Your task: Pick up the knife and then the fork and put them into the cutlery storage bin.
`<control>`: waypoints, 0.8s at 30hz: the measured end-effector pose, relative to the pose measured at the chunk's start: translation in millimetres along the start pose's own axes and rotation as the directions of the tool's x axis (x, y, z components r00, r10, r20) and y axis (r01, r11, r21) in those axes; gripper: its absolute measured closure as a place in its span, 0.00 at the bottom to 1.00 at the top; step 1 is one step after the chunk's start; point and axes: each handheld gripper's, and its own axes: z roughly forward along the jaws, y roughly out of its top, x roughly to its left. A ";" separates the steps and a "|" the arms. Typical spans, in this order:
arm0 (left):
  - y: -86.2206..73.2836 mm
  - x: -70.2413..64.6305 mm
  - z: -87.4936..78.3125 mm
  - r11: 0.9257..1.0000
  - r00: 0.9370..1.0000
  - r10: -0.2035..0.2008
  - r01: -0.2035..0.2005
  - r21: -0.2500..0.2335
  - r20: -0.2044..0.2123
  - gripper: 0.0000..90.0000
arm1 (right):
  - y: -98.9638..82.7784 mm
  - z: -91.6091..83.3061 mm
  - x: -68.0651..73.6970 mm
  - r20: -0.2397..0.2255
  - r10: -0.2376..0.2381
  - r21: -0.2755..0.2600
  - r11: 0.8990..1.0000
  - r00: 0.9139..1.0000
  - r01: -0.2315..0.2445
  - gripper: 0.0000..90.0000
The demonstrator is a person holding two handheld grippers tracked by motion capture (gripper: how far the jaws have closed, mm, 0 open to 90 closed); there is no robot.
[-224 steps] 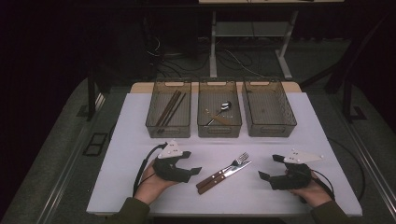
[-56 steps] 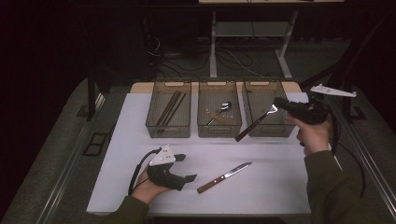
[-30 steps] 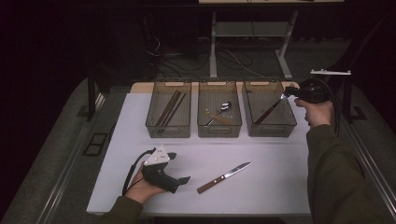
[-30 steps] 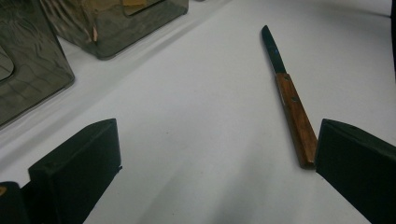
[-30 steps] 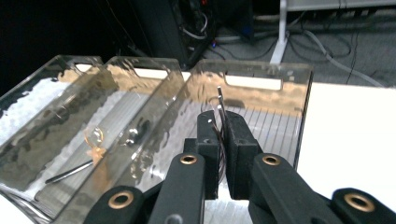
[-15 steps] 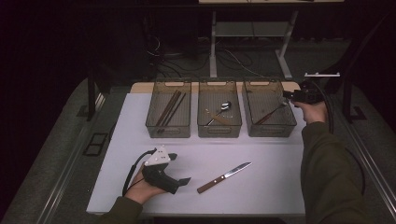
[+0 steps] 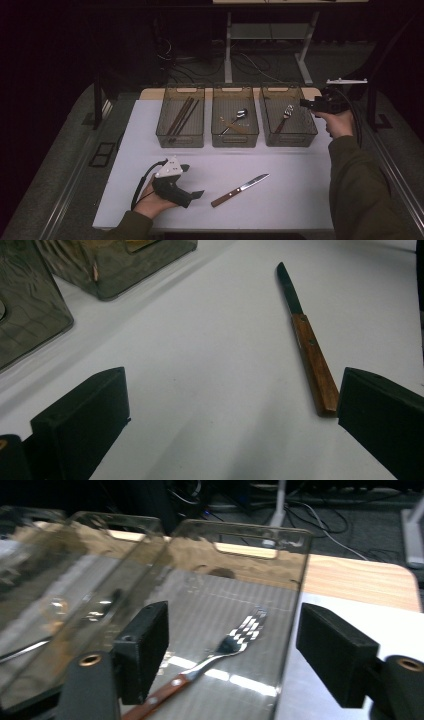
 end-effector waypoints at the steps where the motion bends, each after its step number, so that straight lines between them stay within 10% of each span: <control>1: -0.1 -0.3 0.4 1.000 1.000 0.001 -0.001 0.001 -0.002 0.00 | -1.6 -2.7 3.2 -0.011 0.012 -0.003 1.000 1.000 -0.012 0.30; 24: 3.6 0.3 2.8 0.999 1.000 -0.017 0.017 0.037 -0.010 0.00 | -71.4 -64.2 85.8 -0.153 -0.214 -0.046 0.977 0.965 0.210 0.10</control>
